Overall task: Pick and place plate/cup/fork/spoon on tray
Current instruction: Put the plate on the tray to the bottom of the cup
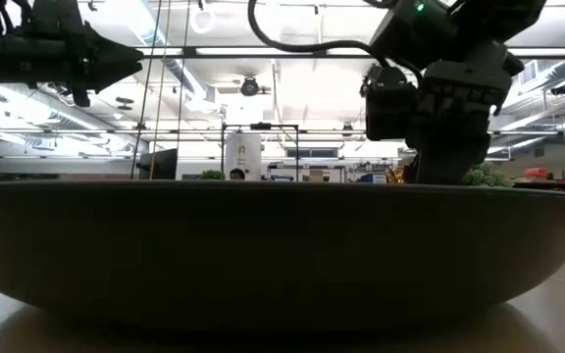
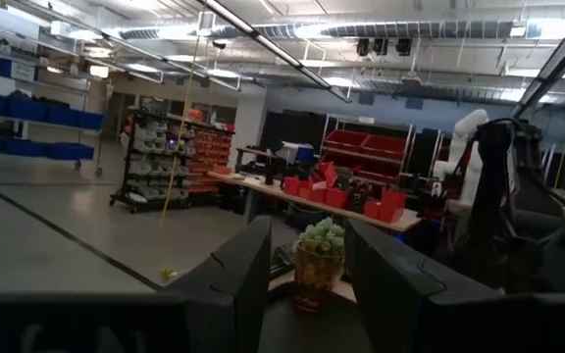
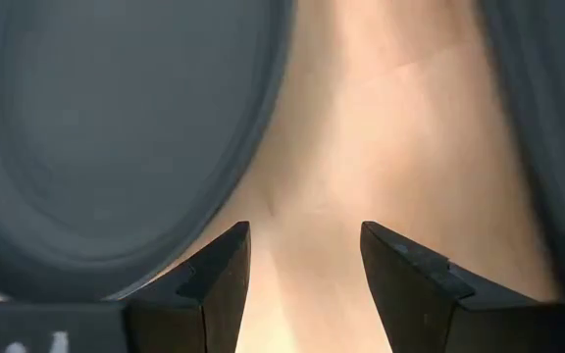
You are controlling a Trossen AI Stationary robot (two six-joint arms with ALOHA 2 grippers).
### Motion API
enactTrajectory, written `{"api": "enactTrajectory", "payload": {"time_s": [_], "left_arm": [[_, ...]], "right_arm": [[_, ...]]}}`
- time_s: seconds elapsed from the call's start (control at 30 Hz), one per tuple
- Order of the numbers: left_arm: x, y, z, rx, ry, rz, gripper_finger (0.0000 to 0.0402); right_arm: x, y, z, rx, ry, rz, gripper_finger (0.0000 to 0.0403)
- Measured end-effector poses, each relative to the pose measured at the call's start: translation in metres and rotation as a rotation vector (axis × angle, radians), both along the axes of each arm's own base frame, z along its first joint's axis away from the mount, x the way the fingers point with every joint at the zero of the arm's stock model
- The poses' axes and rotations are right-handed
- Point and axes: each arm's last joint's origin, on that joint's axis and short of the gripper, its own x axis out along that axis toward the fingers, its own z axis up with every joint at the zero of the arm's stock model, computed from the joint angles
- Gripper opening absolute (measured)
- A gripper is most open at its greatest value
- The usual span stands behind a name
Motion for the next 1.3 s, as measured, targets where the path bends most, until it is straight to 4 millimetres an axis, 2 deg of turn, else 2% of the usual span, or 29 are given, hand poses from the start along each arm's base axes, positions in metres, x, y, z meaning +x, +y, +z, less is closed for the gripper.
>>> {"api": "enactTrajectory", "payload": {"time_s": [0.23, 0.4, 0.5, 0.9, 1.13, 1.3], "left_arm": [[0.002, -0.001, -0.002, 0.026, 0.036, -0.046, 0.0142], [0.004, -0.007, -0.002, 0.194, 0.097, -0.215, 0.0142], [0.005, -0.008, -0.002, 0.253, 0.115, -0.250, 0.0142], [0.005, -0.008, -0.005, 0.184, 0.119, -0.259, 0.0141], [0.006, -0.008, -0.007, 0.144, 0.124, -0.273, 0.0142], [0.006, -0.008, -0.007, 0.145, 0.119, -0.272, 0.0142]], "right_arm": [[-0.003, 0.014, 0.003, 0.026, 0.000, -0.053, 0.0201], [0.000, 0.021, 0.006, 0.075, -0.032, -0.098, 0.0201], [0.001, 0.022, 0.007, 0.097, -0.043, -0.107, 0.0203], [0.005, 0.023, 0.013, 0.186, -0.072, -0.203, 0.0215], [0.007, 0.021, 0.012, 0.127, -0.108, -0.330, 0.0215], [0.005, 0.031, 0.013, 0.079, -0.148, -0.367, 0.0215]]}}
